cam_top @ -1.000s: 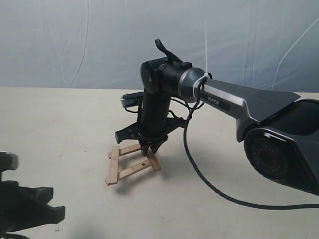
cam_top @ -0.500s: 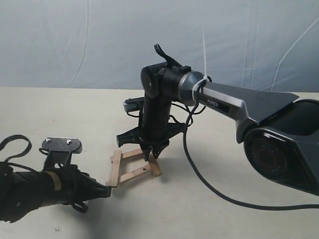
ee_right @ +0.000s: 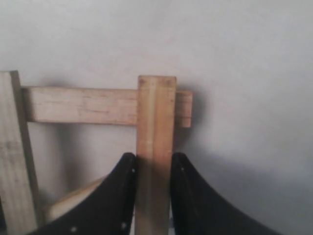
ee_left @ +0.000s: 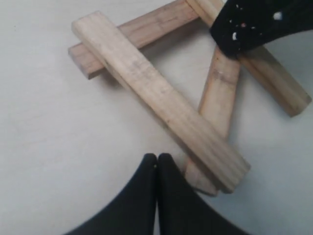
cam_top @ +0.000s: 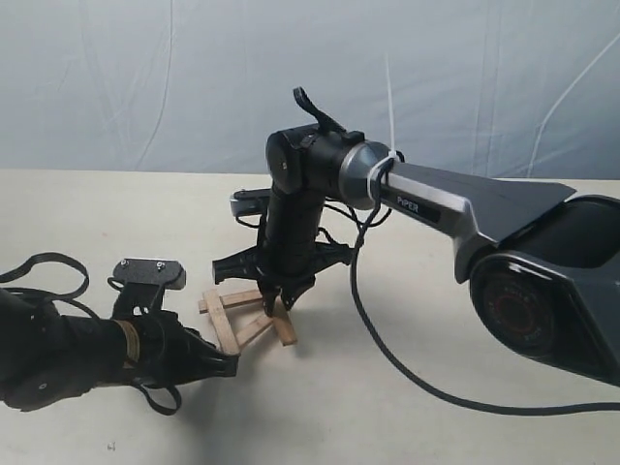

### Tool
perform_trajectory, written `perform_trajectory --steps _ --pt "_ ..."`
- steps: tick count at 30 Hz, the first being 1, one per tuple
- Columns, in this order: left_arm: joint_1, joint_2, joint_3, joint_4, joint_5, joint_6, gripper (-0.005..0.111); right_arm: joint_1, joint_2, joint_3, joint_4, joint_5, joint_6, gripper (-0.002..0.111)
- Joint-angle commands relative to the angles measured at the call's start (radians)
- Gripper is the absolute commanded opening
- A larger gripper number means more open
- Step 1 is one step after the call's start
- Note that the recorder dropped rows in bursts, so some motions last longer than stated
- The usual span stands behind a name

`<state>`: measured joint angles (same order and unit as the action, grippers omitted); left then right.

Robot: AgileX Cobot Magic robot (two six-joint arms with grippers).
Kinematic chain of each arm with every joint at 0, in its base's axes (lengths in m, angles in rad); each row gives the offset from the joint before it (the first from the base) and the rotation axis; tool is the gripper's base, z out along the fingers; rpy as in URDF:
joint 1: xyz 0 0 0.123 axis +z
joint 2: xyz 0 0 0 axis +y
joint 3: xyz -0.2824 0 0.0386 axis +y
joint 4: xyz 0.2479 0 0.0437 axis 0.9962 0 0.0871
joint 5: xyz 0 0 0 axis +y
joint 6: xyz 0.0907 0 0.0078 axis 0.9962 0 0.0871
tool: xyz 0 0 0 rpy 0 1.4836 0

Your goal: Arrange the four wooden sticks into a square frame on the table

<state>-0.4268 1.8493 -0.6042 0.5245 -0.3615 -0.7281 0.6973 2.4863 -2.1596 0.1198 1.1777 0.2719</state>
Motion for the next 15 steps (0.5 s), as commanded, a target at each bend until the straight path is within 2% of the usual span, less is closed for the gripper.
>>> perform_trajectory --steps 1,5,10,12,15 --pt "0.041 -0.003 -0.004 0.039 0.082 -0.003 0.0 0.001 0.0 0.002 -0.031 -0.003 0.002 -0.001" --pt "0.076 -0.035 -0.004 0.039 0.153 -0.003 0.0 0.001 0.018 0.002 -0.087 0.012 0.021 -0.001" --pt "0.079 -0.083 -0.004 0.039 0.212 -0.003 0.0 0.001 0.018 0.002 -0.158 0.034 0.048 0.001" --pt "0.079 -0.099 0.002 0.039 0.207 -0.003 0.0 0.001 0.018 0.0 -0.158 0.034 0.048 0.01" --pt "0.079 -0.122 0.016 0.041 0.202 -0.001 0.0 0.001 0.018 0.0 -0.158 0.036 0.046 0.034"
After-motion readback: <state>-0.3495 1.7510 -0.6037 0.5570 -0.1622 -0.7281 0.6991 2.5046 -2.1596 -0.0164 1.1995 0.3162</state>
